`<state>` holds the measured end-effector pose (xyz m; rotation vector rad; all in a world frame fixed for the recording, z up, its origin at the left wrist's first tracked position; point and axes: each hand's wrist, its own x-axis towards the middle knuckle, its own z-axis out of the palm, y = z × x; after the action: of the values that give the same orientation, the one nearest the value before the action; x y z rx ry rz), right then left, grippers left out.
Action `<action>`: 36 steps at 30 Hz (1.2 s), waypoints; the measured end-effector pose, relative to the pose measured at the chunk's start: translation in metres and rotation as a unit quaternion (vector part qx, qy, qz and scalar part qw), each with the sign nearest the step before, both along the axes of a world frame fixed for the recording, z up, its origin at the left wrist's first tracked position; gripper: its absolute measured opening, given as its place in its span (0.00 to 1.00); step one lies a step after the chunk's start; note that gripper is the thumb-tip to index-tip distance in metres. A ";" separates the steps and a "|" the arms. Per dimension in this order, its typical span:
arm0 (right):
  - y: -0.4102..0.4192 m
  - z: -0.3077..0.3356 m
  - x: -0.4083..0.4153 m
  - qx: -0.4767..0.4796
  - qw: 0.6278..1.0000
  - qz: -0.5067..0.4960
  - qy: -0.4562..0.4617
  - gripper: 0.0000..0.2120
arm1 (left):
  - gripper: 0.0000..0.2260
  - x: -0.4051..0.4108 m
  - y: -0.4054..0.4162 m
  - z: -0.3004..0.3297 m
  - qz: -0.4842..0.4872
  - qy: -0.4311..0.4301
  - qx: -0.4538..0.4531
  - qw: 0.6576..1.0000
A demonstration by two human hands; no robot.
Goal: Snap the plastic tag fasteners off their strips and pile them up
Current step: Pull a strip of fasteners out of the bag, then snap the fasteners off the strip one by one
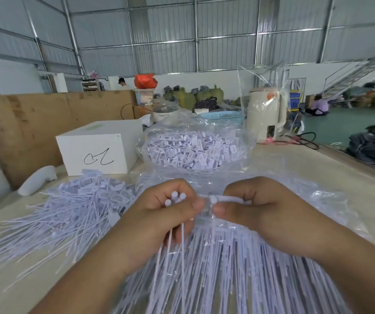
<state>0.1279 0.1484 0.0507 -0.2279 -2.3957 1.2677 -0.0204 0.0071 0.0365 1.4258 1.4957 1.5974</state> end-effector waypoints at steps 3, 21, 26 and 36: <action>-0.014 -0.009 -0.011 0.021 0.994 -0.076 0.072 0.22 | 0.12 0.010 0.009 -0.003 0.116 -0.010 0.067 0.991; -0.012 -0.007 -0.011 -0.035 0.984 -0.070 0.158 0.21 | 0.11 -0.004 0.010 -0.001 0.125 -0.163 0.079 0.976; 0.011 0.006 0.004 0.009 0.998 -0.013 0.057 0.20 | 0.13 -0.002 0.004 0.001 0.045 0.064 -0.072 0.994; 0.012 0.013 0.011 -0.076 0.992 0.094 -0.037 0.19 | 0.07 0.025 0.008 -0.001 -0.012 -0.032 -0.005 0.999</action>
<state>0.1389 0.1608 0.0641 -0.0957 -2.4309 1.5566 0.0046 0.0153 0.0359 1.3706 1.4428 1.6042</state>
